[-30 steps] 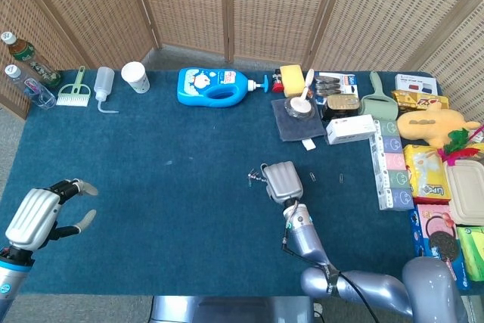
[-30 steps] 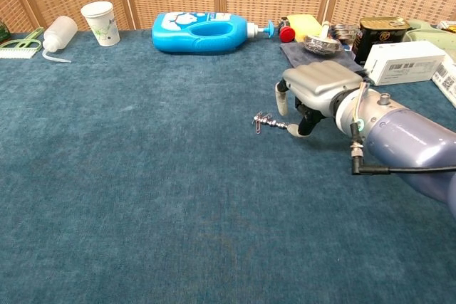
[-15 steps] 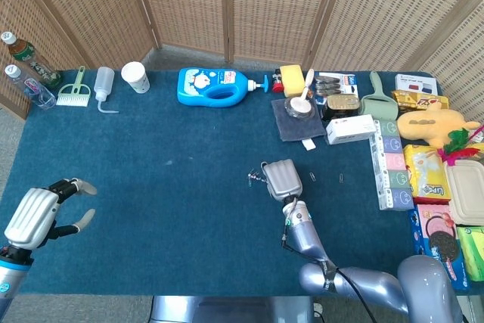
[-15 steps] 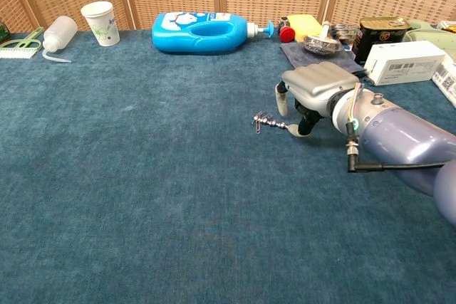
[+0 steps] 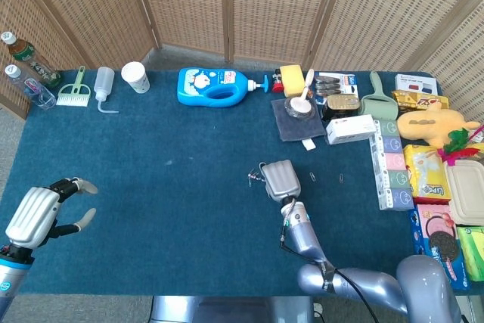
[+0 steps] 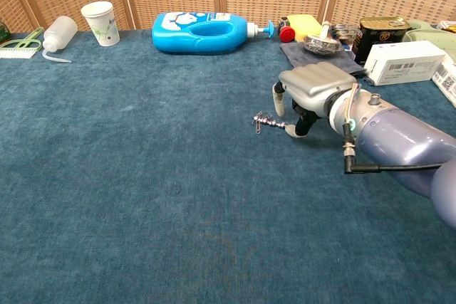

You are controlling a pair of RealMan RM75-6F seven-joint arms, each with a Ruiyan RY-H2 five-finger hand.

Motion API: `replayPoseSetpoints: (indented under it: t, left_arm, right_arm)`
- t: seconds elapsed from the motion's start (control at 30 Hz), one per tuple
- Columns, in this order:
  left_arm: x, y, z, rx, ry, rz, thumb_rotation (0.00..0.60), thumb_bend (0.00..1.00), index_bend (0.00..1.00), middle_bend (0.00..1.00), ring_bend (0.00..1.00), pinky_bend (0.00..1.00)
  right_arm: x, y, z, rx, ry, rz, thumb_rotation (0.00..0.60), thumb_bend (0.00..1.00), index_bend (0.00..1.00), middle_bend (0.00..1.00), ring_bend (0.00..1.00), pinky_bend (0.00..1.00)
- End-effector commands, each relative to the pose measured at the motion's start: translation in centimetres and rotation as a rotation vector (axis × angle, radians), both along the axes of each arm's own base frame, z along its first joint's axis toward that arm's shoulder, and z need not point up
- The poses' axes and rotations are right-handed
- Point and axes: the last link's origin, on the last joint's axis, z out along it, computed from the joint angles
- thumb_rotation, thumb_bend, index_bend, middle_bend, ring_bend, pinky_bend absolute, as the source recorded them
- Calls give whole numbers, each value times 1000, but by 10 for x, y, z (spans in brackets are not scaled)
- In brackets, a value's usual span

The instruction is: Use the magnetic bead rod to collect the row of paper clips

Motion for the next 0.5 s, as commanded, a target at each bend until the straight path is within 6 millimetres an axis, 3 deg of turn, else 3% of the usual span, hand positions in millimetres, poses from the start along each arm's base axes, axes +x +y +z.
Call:
replayPoseSetpoints:
  t: [0.03, 0.5]
  left_arm:
    - [0, 0, 0, 2, 0, 0, 568, 302, 394, 448, 439, 768]
    - [0, 0, 2, 7, -3, 1, 569, 302, 394, 448, 438, 768]
  right_arm:
    - [-1, 0, -1, 2, 2, -4, 600, 367, 442, 902, 971, 1000]
    - [-5, -8, 0, -4, 17, -14, 600, 367, 441, 902, 970, 1000]
